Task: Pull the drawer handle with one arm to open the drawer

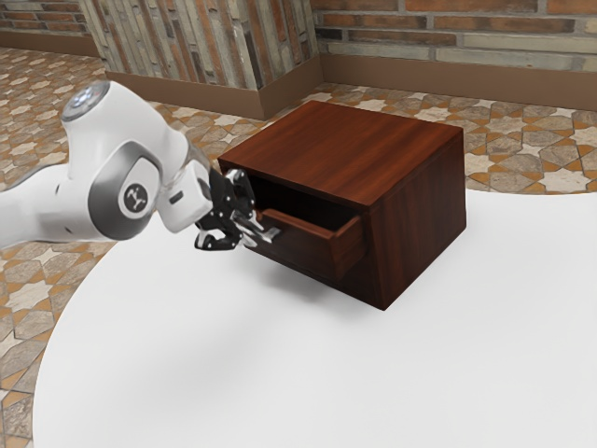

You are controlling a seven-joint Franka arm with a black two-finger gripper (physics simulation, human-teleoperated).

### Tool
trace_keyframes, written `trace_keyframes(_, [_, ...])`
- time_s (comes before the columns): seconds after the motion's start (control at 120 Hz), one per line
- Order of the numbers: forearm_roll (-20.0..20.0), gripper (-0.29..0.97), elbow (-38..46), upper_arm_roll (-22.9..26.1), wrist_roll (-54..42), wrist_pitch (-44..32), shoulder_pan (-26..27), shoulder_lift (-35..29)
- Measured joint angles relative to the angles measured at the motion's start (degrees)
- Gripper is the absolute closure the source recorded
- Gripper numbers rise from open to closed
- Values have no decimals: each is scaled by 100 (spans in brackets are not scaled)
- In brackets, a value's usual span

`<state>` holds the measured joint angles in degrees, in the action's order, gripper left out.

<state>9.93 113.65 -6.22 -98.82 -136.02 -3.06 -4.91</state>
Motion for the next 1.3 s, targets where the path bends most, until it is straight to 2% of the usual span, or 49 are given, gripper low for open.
trace_keyframes(1.3, [-7, 63, 998, -251, 22, -30, -44, -996])
